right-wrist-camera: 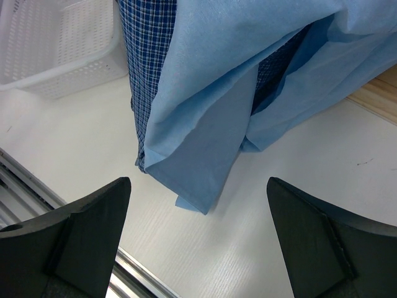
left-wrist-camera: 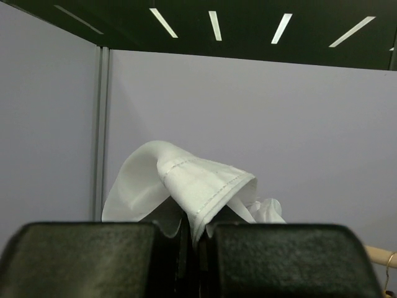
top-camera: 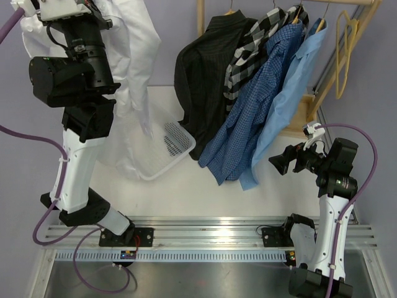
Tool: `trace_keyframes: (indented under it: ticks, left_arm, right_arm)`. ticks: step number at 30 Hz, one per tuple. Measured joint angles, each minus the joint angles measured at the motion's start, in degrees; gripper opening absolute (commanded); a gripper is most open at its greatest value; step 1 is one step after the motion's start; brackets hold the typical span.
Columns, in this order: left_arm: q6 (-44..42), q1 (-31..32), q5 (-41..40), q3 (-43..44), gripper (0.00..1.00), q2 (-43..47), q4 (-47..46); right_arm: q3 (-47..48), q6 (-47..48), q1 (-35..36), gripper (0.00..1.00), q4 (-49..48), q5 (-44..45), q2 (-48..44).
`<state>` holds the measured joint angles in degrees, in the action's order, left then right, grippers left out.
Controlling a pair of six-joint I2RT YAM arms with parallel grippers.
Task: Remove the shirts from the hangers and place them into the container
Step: Place the shirt into the basket
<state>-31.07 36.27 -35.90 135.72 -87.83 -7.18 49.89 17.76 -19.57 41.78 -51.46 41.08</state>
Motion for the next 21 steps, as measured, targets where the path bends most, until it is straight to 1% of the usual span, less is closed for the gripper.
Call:
trace_keyframes:
  ticks: [4,8,11,13,17,21]
  left_arm:
    - [5.0,-3.3,3.2,1.9,0.00,-1.9,-1.0]
    - [9.4,-5.8,6.0,4.6,0.00,-3.3,-4.3]
    - [12.0,-7.5,7.6,4.9,0.00,-3.2,-6.4]
    - [14.4,-9.5,8.7,4.0,0.00,-2.6,-7.3]
    - [21.1,-14.8,10.3,-0.9,0.00,-1.0,-7.4]
    - [27.4,-18.9,11.9,-4.2,0.00,-1.3,-5.7]
  right_arm:
    - [-0.1,0.0,-0.1,0.99,0.0,0.0,0.3]
    - [-0.1,0.0,-0.1,0.99,0.0,0.0,0.8]
    - [-0.1,0.0,-0.1,0.99,0.0,0.1,0.9]
    - [-0.1,0.0,-0.1,0.99,0.0,0.5,0.9]
    - [-0.1,0.0,-0.1,0.99,0.0,1.1,0.9]
    - [-0.1,0.0,-0.1,0.99,0.0,1.3,0.9]
